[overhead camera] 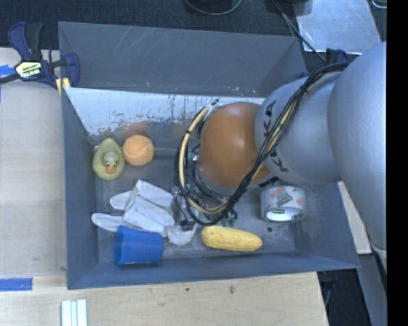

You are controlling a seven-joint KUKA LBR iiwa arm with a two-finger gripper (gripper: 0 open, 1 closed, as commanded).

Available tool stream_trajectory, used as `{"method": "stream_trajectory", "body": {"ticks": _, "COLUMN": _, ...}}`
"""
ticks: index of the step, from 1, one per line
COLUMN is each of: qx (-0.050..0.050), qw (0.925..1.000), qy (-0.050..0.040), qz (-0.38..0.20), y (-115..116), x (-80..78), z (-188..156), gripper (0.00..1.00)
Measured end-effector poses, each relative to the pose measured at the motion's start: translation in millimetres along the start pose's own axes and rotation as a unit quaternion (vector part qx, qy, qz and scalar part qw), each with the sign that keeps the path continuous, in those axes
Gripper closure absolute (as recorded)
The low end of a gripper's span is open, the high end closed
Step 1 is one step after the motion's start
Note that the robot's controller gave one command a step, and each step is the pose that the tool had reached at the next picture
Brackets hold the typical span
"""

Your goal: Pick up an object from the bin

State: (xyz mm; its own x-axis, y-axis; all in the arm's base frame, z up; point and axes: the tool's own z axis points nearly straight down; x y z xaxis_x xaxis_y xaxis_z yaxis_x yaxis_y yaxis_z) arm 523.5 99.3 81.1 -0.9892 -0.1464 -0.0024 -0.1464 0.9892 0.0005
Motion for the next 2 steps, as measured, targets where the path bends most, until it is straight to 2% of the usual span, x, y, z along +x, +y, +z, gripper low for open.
{"method": "stream_trajectory", "body": {"ticks": 1, "qx": 0.0, "qw": 1.0, "qy": 0.0, "qz": 0.008, "y": -1.2, "x": 7.1, "z": -106.7, "gripper": 1.0}}
{"method": "stream_trajectory", "body": {"ticks": 2, "qx": 0.0, "qw": 1.0, "qy": 0.0, "qz": 0.009, "y": -1.3, "x": 7.1, "z": -106.6, "gripper": 0.0}}
